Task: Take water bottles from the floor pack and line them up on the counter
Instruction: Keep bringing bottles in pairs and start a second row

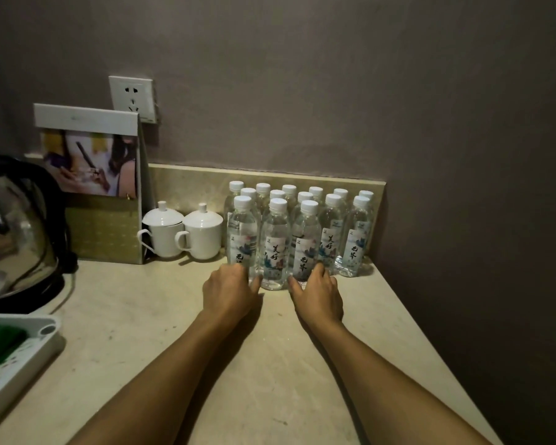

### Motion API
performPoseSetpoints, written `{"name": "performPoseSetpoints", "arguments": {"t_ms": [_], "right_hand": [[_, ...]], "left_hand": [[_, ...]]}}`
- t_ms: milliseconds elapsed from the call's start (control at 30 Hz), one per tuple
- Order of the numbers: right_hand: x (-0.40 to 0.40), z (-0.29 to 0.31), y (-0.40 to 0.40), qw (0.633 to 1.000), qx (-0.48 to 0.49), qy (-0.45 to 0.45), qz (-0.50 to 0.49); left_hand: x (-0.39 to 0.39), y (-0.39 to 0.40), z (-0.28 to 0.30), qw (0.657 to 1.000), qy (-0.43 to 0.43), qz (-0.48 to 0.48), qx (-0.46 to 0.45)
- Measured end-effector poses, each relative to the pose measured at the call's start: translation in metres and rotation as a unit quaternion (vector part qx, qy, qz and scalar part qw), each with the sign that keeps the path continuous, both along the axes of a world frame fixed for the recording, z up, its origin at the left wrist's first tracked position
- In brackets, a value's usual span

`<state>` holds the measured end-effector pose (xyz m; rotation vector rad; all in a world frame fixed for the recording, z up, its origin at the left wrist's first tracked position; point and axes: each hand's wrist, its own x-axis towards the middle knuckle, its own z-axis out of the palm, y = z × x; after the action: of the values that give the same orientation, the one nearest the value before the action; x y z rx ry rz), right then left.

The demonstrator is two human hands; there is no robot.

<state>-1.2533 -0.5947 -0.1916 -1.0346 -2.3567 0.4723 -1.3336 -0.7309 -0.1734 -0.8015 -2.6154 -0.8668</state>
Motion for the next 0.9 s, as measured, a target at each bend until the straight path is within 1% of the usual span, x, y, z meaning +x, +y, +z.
{"name": "performPoseSetpoints", "arguments": {"t_ms": [167, 267, 433, 900], "right_hand": [[-0.002, 0.001, 0.001, 1.0, 0.004, -0.009, -0.002], [-0.002, 0.001, 0.002, 1.0, 0.007, -0.011, -0.007], [-0.002, -0.002, 0.002, 1.0, 0.004, -0.005, -0.012], [-0.001, 0.002, 0.0, 1.0, -0.013, 0.002, -0.015]], "left_hand": [[-0.019, -0.021, 0.004, 0.995, -0.032, 0.076, -0.046], [-0.019, -0.017, 0.008, 0.997, -0.04, 0.06, -0.036], [-0.023, -0.008, 0.001, 0.998, -0.062, 0.023, 0.011], [-0.022, -0.007, 0.001, 0.998, -0.05, 0.008, 0.022]]}}
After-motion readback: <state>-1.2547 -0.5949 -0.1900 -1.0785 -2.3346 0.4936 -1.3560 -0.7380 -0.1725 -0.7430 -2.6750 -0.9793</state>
